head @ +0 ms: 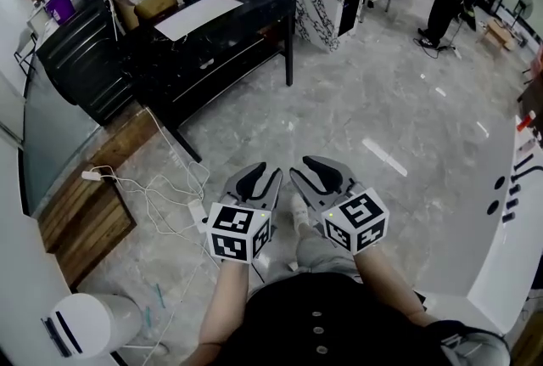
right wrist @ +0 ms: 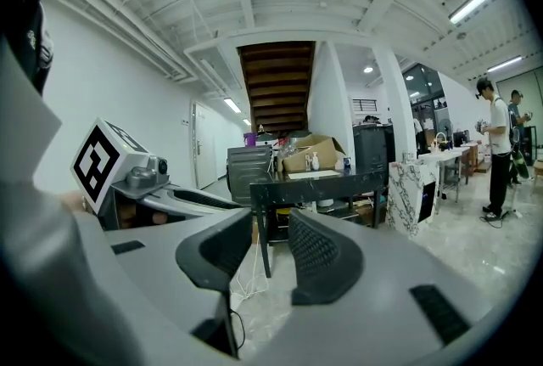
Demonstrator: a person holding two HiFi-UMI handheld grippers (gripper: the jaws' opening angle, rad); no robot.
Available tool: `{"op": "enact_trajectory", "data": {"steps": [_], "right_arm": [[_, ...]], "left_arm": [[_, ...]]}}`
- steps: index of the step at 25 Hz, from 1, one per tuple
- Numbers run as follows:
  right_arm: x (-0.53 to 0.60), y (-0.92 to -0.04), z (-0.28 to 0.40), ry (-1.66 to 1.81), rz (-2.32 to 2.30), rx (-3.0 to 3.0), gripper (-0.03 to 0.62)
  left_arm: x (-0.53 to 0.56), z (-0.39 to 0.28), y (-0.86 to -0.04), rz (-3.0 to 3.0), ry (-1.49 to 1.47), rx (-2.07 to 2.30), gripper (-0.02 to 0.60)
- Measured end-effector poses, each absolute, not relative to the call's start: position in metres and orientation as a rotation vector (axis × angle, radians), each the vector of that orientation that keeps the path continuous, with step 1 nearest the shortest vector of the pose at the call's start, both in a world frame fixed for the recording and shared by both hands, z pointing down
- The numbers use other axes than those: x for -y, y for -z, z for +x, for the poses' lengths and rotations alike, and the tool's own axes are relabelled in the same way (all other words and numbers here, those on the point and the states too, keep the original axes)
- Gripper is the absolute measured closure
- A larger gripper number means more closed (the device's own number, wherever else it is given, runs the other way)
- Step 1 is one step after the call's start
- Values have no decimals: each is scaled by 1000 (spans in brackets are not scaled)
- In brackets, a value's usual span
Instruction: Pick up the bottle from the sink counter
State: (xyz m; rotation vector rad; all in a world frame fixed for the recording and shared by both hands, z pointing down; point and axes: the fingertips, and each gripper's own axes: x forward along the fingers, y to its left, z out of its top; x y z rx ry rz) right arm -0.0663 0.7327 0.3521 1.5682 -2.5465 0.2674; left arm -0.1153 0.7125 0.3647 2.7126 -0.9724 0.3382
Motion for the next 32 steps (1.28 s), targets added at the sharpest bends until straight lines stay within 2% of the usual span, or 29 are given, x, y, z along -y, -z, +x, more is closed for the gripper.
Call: {"op": "enact_trajectory", "data": {"steps": [8,25,32], "right_arm": [[-670,-358,-68,-319,1459,2627,479],[-490,-345,-7,-292,1333,2706,479],[-443,-346,17,-286,1312,2717,479]], "left_arm": [[-658,-105,-375,2688,-331,974,453],[-476,-64,-352,2644,-313,1182,437],[-434,-50,-357,2607,-323,1230,436]]}}
